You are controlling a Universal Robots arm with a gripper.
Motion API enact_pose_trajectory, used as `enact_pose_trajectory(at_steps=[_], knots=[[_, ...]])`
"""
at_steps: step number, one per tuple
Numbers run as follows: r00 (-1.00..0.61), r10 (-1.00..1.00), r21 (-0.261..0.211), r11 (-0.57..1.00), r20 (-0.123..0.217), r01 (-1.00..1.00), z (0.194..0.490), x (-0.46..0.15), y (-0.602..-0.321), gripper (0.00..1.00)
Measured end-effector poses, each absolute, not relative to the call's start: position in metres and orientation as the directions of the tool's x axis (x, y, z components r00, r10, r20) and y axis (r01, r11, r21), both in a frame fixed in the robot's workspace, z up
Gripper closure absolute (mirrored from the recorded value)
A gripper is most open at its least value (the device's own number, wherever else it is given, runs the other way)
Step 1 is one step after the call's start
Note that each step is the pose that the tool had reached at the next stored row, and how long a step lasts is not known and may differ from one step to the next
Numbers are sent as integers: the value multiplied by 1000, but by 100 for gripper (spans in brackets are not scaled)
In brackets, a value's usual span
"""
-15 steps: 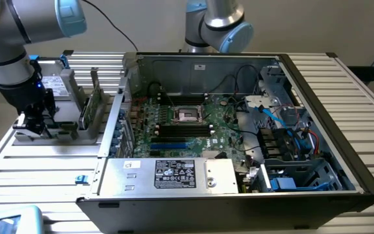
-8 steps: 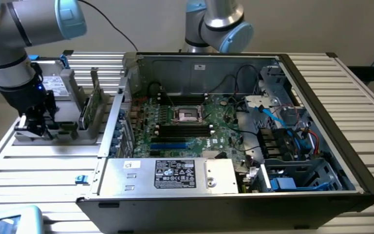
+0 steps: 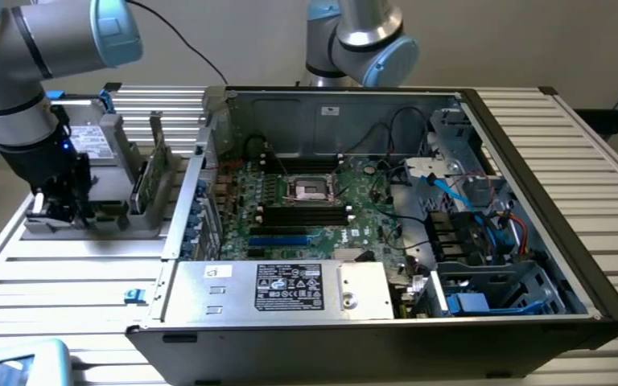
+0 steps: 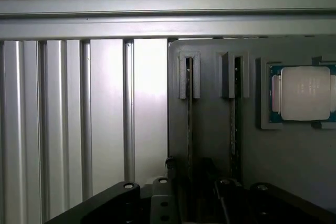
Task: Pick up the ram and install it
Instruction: 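Pick up the ram and move it above insertion slot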
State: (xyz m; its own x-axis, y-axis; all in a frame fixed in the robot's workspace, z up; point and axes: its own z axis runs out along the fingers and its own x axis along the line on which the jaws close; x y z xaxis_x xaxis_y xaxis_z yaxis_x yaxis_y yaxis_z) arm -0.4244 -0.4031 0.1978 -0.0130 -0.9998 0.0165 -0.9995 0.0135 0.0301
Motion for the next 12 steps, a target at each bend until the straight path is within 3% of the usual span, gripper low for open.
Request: enact_pose_trajectory(at_steps=[4, 12], knots=[[-13, -1000, 29, 13, 16, -999, 199, -425, -403, 87], [-13, -1000, 28, 13, 16, -1000, 233, -425, -403, 87]])
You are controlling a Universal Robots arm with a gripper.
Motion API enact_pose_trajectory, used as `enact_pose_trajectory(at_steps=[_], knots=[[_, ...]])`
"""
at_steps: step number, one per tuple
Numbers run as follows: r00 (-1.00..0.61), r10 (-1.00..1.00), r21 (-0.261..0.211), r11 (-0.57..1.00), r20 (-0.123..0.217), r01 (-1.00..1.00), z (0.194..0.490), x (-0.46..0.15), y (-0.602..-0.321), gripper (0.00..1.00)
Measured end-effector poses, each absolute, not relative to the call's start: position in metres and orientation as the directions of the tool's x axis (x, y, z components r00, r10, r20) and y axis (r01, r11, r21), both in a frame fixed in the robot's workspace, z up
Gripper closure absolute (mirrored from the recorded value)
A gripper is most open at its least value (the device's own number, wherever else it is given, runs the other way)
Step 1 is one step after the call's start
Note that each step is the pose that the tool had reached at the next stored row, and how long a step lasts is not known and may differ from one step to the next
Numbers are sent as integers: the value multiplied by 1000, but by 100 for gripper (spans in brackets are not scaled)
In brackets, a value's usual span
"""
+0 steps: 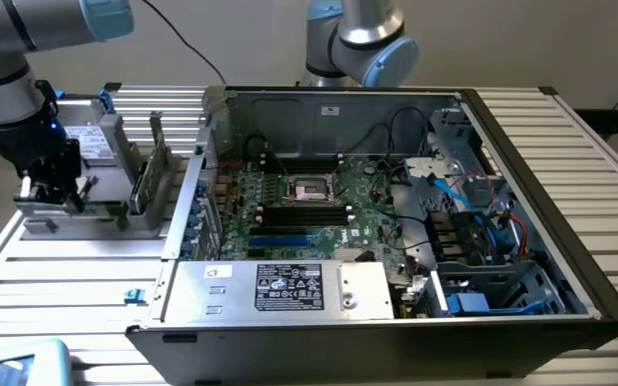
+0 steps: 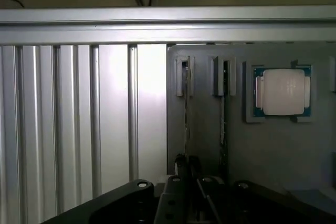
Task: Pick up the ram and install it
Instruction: 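Pick up the ram and move it above insertion slot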
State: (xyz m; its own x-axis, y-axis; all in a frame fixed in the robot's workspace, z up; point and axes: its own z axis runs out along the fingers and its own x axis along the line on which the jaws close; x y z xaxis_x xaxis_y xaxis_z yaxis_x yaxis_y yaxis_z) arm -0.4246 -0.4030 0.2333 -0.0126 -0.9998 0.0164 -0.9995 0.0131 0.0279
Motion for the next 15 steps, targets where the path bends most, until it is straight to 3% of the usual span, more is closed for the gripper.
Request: enact_pose_trajectory(at_steps=[15], knots=[[-6, -1000, 9, 7, 17, -1000, 285, -424, -403, 87]])
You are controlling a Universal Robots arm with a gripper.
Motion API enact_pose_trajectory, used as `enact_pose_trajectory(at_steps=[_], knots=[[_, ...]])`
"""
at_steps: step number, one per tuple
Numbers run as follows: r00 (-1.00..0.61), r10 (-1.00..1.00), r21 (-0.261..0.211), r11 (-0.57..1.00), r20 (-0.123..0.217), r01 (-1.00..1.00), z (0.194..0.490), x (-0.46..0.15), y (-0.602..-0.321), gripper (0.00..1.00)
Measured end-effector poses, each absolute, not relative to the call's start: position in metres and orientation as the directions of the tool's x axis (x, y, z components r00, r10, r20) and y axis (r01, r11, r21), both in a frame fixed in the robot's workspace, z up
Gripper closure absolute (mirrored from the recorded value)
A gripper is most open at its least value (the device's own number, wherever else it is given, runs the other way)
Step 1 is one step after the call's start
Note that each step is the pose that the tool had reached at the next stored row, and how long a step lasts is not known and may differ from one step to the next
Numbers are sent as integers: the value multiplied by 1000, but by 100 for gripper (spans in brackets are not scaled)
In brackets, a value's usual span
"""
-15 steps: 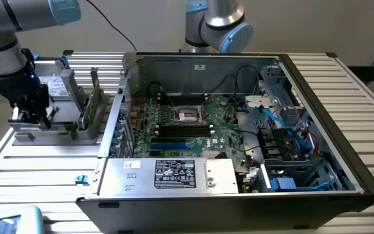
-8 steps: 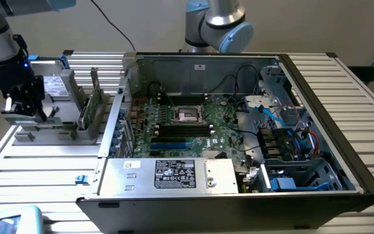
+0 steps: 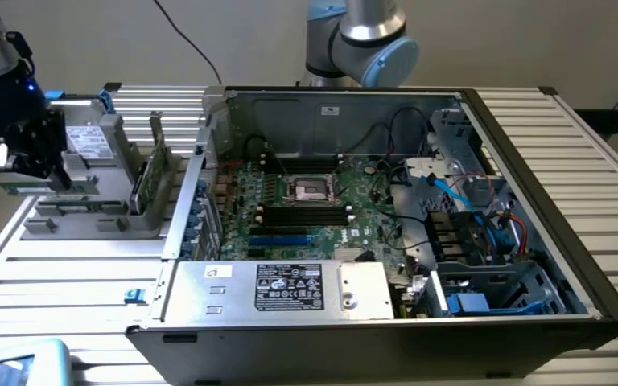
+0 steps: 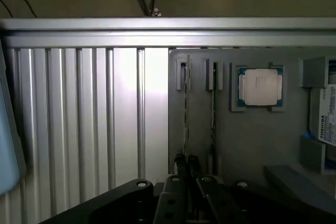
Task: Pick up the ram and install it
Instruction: 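Pick up the ram and move it above insertion slot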
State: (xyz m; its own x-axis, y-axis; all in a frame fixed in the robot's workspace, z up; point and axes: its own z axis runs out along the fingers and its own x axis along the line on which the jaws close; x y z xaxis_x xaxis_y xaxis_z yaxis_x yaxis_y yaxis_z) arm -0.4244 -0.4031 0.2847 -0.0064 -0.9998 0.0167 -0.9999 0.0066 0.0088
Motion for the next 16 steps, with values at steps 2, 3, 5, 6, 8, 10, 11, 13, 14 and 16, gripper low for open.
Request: enact_pose_trajectory(at_steps=[2, 3, 5, 6, 8, 10, 11, 13, 14, 16], knots=[[-4, -1000, 9, 4, 17, -1000, 293, -423, -403, 87], [-3, -1000, 8, 3, 17, -1000, 296, -423, -404, 87], [0, -1000, 8, 0, 15, -1000, 301, -421, -404, 87], [1, -1000, 7, -1, 11, -1000, 302, -420, -405, 87], [3, -1000, 6, -3, 3, -1000, 305, -418, -407, 87], [3, -1000, 5, -3, 0, -1000, 307, -414, -407, 87], [3, -1000, 5, -3, 0, -1000, 308, -414, -407, 87], [3, -1000, 5, -3, 0, -1000, 308, -414, -407, 87], [3, -1000, 5, -3, 0, -1000, 308, -414, -407, 87], [3, -1000, 5, -3, 1, -1000, 308, -414, -407, 87]])
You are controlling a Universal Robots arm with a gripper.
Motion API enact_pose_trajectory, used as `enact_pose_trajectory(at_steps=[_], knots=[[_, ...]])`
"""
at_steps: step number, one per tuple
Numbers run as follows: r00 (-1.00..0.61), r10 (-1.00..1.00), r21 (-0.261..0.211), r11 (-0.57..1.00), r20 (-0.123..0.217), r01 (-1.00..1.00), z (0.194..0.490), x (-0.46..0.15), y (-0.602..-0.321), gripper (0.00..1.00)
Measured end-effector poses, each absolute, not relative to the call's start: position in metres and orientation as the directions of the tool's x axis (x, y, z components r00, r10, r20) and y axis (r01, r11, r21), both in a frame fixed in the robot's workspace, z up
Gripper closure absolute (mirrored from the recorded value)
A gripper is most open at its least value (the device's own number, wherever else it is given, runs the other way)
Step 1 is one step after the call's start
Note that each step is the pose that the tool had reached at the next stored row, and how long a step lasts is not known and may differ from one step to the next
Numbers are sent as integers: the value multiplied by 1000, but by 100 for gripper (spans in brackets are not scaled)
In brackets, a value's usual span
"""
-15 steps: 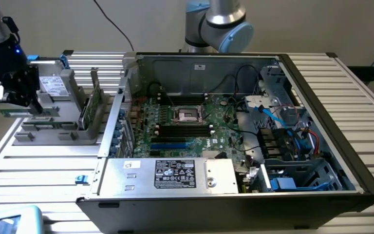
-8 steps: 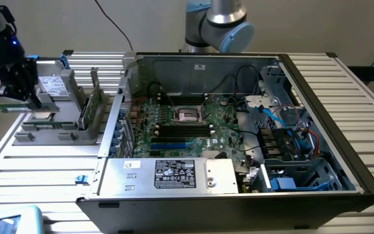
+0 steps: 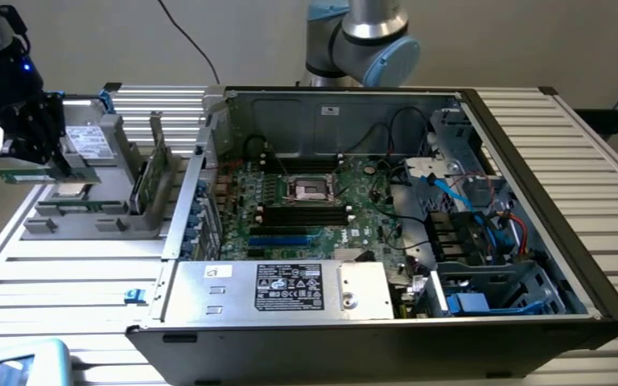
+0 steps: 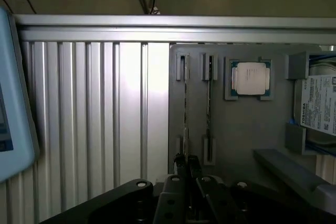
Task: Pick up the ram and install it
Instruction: 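Pick up the ram and move it above insertion slot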
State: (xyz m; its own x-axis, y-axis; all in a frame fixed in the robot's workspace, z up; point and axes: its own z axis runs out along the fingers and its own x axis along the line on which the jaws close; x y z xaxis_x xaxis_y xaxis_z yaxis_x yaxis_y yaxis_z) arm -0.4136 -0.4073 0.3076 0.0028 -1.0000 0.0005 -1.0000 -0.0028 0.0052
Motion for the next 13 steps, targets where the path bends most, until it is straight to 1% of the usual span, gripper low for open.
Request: enact_pose_trajectory(at_steps=[3, 8, 13], knots=[[6, -1000, 5, -6, 0, -1000, 311, -411, -407, 87], [7, -1000, 5, -7, -11, -1000, 322, -402, -407, 87], [9, -1000, 4, -10, -19, -1000, 326, -397, -408, 87]])
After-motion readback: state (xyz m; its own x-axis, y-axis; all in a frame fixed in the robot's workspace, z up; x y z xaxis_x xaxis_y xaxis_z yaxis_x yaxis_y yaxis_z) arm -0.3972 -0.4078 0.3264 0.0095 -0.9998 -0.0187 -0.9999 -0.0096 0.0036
